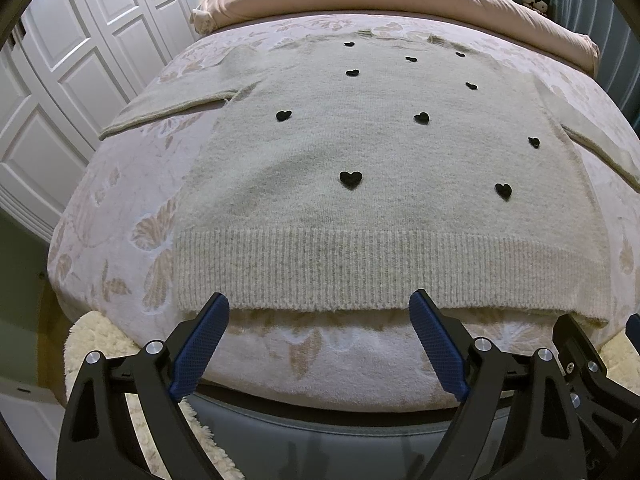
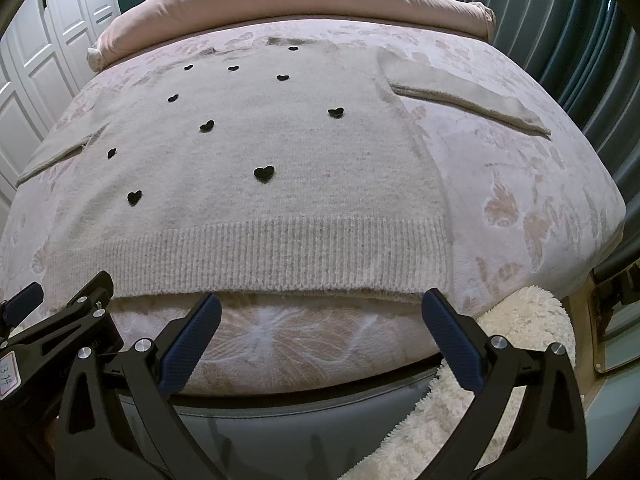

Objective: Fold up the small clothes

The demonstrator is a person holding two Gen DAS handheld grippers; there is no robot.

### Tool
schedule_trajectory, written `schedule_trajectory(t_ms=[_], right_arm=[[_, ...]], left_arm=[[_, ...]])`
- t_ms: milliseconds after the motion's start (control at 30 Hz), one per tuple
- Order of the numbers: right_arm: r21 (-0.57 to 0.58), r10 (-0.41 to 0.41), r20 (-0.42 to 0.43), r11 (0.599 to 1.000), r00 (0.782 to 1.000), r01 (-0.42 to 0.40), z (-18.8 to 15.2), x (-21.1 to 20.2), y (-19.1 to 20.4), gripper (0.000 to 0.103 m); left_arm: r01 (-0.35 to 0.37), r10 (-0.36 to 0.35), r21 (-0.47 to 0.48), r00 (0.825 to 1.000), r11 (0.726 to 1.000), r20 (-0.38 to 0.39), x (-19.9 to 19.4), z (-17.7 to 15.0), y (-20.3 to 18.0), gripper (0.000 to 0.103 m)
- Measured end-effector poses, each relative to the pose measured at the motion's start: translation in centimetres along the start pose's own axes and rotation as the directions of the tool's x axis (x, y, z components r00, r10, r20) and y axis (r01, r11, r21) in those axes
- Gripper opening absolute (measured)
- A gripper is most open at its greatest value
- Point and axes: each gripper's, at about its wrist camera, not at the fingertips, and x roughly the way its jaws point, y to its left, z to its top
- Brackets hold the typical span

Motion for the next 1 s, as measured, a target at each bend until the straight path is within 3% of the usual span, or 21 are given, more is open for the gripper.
schedule_trajectory(t_ms=[1000], right_arm=[[0.003, -0.004, -0.019, 1.0, 1.0, 0.004, -0.08, 0.49, -0.03, 0.098]], left_arm=[[-0.003, 0.003, 0.002, 1.0, 1.0, -0.008, 0.21, -0.07, 0.25, 0.087]])
